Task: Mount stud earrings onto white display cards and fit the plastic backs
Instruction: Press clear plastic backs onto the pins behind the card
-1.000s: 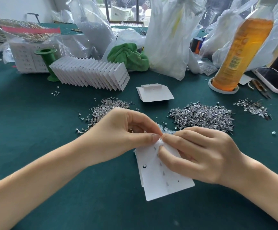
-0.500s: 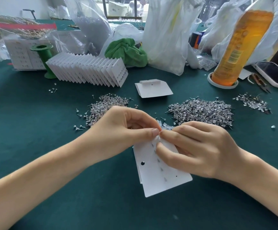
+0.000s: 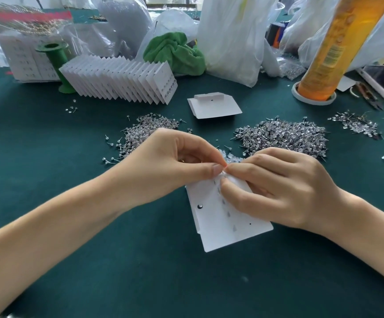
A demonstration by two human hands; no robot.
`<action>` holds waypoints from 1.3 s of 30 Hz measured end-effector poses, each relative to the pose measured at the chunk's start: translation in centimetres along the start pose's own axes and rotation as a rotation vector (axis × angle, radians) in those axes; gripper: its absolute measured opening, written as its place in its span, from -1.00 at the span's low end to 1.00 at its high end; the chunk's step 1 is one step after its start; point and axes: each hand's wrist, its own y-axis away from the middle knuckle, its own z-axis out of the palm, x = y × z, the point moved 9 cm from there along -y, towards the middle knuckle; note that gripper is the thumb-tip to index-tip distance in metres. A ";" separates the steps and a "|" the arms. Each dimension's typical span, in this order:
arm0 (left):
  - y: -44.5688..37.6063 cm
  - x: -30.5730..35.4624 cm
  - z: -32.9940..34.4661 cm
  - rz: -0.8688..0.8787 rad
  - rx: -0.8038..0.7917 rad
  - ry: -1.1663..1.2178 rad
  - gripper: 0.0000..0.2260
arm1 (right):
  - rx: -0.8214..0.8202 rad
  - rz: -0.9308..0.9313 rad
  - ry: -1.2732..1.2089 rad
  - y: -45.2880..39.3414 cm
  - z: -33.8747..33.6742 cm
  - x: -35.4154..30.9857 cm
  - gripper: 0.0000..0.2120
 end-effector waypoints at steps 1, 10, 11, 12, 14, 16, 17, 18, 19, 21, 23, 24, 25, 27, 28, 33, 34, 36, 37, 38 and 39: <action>0.0 0.0 0.0 0.000 -0.002 -0.001 -0.93 | 0.004 -0.003 0.003 0.0 0.0 0.0 -0.80; -0.1 0.2 -0.8 0.031 0.050 0.066 -0.78 | 0.050 -0.010 0.027 0.2 -0.2 0.2 -0.73; -0.1 0.2 -0.9 0.034 0.064 0.066 -0.78 | 0.050 -0.008 0.023 0.2 -0.2 0.2 -0.76; -0.1 0.2 -0.9 0.039 0.073 0.065 -0.78 | 0.048 -0.006 0.019 0.2 -0.2 0.2 -0.78; -0.1 0.3 -0.9 0.044 0.080 0.072 -0.80 | 0.042 -0.002 0.016 0.1 -0.1 0.1 -0.78; 0.0 0.3 -0.7 0.049 0.078 0.079 -0.80 | 0.031 -0.003 0.018 0.0 -0.1 0.0 -0.81; 0.0 0.3 -0.7 0.053 0.078 0.080 -0.79 | 0.025 -0.004 0.018 0.0 -0.1 0.0 -0.82; 0.0 0.4 -0.6 0.056 0.082 0.079 -0.78 | 0.020 -0.004 0.019 -0.1 -0.1 0.0 -0.83; 0.0 0.4 -0.6 0.055 0.089 0.078 -0.78 | 0.015 -0.004 0.021 -0.1 -0.1 0.0 -0.83; 0.0 0.3 -0.6 0.047 0.101 0.083 -0.80 | 0.003 -0.004 0.026 -0.2 -0.1 -0.1 -0.82; 0.0 0.2 -0.5 0.040 0.104 0.093 -0.83 | -0.008 -0.008 0.032 -0.2 0.0 -0.2 -0.82; 0.0 0.2 -0.4 0.039 0.103 0.096 -0.84 | -0.013 -0.010 0.034 -0.2 0.0 -0.2 -0.82; 0.0 0.1 -0.4 0.040 0.104 0.095 -0.84 | -0.016 -0.010 0.037 -0.2 0.1 -0.2 -0.82; -0.1 0.1 -0.3 0.052 0.110 0.090 -0.85 | -0.018 -0.004 0.044 -0.2 0.1 -0.1 -0.82; 0.0 0.2 -0.3 0.062 0.115 0.088 -0.85 | -0.018 -0.001 0.046 -0.1 0.1 -0.1 -0.81; -0.1 0.0 -0.2 0.091 0.134 0.091 -0.87 | -0.015 0.012 0.052 -0.1 0.2 -0.1 -0.80; -0.1 0.0 -0.1 0.094 0.136 0.092 -0.87 | -0.013 0.014 0.053 -0.1 0.2 -0.1 -0.80; -0.1 0.0 -0.1 0.102 0.137 0.085 -0.88 | -0.009 0.019 0.056 -0.1 0.1 -0.1 -0.80; -0.1 0.0 -0.1 0.105 0.137 0.083 -0.88 | -0.006 0.021 0.058 -0.1 0.1 -0.1 -0.80; -0.1 0.0 -0.1 0.107 0.136 0.080 -0.89 | -0.003 0.023 0.060 -0.1 0.1 -0.1 -0.80; -0.1 0.0 -0.1 0.110 0.135 0.076 -0.89 | -0.001 0.024 0.062 -0.1 0.0 -0.1 -0.80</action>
